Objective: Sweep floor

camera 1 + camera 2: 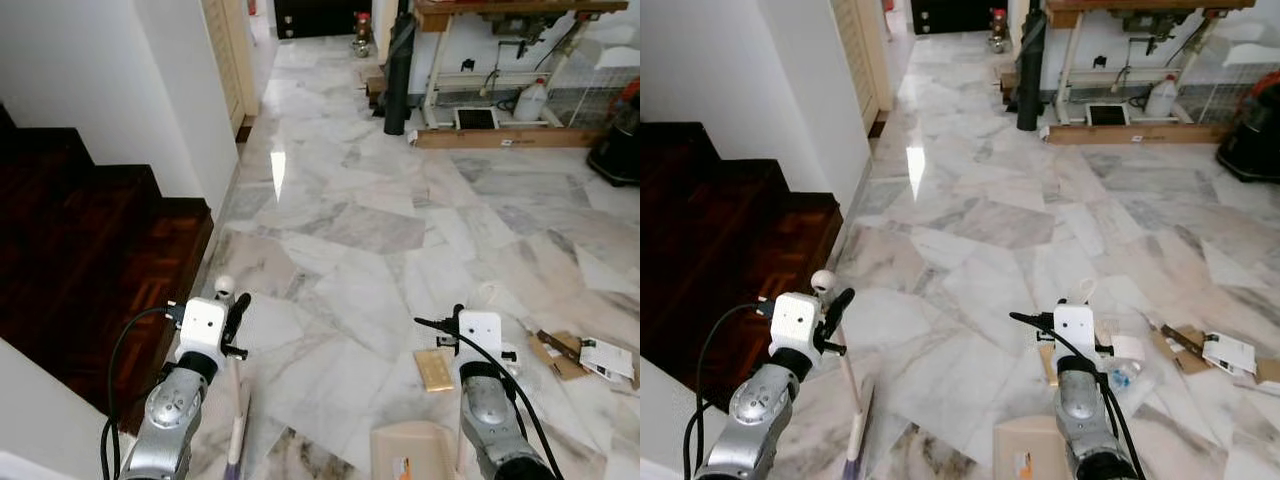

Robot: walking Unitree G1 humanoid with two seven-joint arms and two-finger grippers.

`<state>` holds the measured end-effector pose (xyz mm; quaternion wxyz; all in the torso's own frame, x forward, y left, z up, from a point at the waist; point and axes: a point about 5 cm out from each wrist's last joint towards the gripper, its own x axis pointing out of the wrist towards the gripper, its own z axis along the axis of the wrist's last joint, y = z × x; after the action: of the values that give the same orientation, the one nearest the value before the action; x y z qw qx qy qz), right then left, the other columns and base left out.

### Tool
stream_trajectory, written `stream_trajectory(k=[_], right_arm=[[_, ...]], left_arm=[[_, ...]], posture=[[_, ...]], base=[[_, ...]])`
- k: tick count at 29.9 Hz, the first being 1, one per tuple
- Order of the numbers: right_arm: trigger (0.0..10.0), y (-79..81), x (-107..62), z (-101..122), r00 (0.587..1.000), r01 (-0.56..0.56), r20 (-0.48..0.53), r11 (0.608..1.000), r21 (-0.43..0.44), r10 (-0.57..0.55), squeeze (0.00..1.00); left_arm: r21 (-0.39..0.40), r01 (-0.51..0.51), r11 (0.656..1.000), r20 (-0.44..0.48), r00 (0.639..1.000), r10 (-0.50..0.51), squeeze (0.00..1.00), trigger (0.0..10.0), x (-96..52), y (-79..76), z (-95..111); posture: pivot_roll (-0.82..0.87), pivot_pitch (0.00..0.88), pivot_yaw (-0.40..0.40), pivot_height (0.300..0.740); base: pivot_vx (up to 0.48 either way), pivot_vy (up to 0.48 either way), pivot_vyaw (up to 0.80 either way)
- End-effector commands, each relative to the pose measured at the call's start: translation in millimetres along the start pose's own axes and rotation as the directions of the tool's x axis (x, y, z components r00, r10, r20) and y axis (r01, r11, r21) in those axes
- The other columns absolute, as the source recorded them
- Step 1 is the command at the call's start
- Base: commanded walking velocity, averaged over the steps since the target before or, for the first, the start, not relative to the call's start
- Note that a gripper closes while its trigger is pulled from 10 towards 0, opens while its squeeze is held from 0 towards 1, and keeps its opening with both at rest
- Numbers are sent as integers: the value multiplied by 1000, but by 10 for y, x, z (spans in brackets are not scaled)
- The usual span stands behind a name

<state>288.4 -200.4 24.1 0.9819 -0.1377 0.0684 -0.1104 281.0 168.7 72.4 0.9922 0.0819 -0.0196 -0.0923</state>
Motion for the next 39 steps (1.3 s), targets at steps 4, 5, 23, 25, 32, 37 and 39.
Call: stream_trajectory(k=[4,5,23,25,32,37,39], right_arm=[[10000,31,9,32,1000,-18,16,1000,-2,18,0],[10000,31,9,32,1000,-18,16,1000,-2,18,0],[10000,48,9,38,999,-28,18,1000,4,28,0],[10000,46,9,38,999,-27,18,1000,3,27,0],[10000,41,9,34,1000,-25,15,1000,4,25,0],[10000,61,3,31,1000,-26,12,1000,8,26,0],[10000,73,0,31,1000,-28,11,1000,10,28,0]], left_arm=[[22,-9,1000,25,1000,8,0,10000,22,40,58],[22,-9,1000,25,1000,8,0,10000,22,40,58],[27,-10,1000,23,1000,9,0,10000,21,37,51],[28,-10,1000,24,1000,9,0,10000,20,37,51],[27,-10,1000,24,1000,9,0,10000,20,34,50],[28,-8,1000,23,1000,7,0,10000,16,38,48],[29,-8,1000,23,1000,7,0,10000,15,40,48]], posture=[[73,8,71,740],[73,8,71,740],[72,6,70,740],[72,6,70,740],[69,7,70,740],[68,5,72,740],[70,4,74,740]], base=[[0,-311,0],[0,-311,0],[0,-308,0],[0,-307,0],[0,-309,0],[0,-308,0],[0,-309,0]])
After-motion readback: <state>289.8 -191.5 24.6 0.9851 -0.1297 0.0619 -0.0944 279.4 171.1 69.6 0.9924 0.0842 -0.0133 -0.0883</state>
